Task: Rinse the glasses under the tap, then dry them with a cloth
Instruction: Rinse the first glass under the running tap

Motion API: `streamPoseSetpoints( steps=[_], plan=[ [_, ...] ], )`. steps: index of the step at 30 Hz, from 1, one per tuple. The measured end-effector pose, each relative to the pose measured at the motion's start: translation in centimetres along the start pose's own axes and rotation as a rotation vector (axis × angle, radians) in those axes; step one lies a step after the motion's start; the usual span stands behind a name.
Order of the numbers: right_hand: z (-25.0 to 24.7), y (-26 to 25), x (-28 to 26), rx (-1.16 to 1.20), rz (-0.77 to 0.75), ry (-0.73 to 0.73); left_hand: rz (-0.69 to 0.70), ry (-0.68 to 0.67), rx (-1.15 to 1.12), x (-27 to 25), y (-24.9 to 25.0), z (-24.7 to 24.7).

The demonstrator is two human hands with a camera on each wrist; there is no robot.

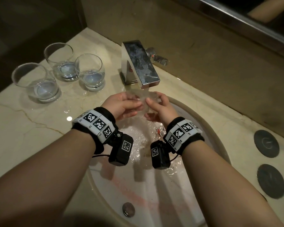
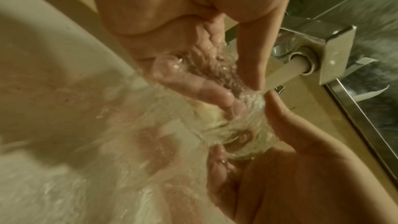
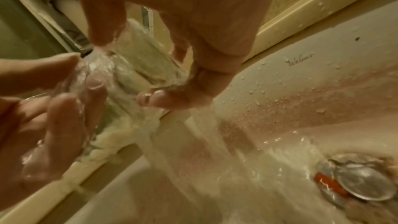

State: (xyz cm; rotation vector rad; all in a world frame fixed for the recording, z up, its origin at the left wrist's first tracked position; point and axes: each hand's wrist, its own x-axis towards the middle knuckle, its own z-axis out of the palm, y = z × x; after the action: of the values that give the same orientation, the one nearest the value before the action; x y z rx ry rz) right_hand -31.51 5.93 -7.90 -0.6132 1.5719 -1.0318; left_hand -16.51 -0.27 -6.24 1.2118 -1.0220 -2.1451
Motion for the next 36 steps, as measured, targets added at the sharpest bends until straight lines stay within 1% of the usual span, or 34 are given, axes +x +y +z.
streamPoseSetpoints(
  steps=[2,4,7,11,14,16,21,24,26,28,31,34,36],
  plan=[
    [0.2,-0.3,0.1,-0.098,0.037,0.034,-0.006,-0.008,0.007,0.0,-0.1,-0.2],
    [0.5,-0.4,0.2,-0.204,0.079,0.038,-0.004,-0.013,0.015,0.0,-0.2,-0.2],
    [0.7,-0.2,0.2,-0.243,0.098,0.022,0.011,0.029,0.025,0.1,-0.3,-0.2],
    [0.1,0.4,0.1,-0.142,-0.020,-0.041,0.056,0.068,0.078,0.3,-0.7,-0.2],
    [-0.5,0.4,-0.3,-0.189,-0.095,-0.090,0.044,0.054,0.036,0.4,-0.9,-0.1],
    [-0.6,0.2,-0.4,-0.204,-0.119,-0.064,0.028,0.053,0.001,0.4,-0.9,-0.1],
    [-0.4,-0.2,-0.3,-0.271,-0.107,0.006,-0.019,0.044,-0.075,0.4,-0.8,-0.4],
    [-0.1,-0.4,0.0,-0.304,-0.083,0.054,-0.027,0.070,-0.079,0.3,-1.0,-0.6],
    [0.3,-0.4,0.2,-0.343,-0.078,0.113,-0.065,0.068,-0.070,0.4,-1.3,-0.6],
    [0.6,-0.3,0.4,-0.432,-0.145,0.168,-0.135,0.070,-0.045,0.5,-1.8,-0.5],
    [0.9,-0.9,0.0,-0.609,-0.279,0.169,-0.214,0.124,0.010,0.8,-2.7,-0.4],
    [1.0,-1.3,-0.2,-0.773,-0.342,0.139,-0.234,0.133,-0.012,1.0,-2.9,-0.5],
    [1.0,-1.3,-0.3,-0.785,-0.355,0.137,-0.229,0.094,-0.064,1.1,-2.9,-0.6]
  ],
)
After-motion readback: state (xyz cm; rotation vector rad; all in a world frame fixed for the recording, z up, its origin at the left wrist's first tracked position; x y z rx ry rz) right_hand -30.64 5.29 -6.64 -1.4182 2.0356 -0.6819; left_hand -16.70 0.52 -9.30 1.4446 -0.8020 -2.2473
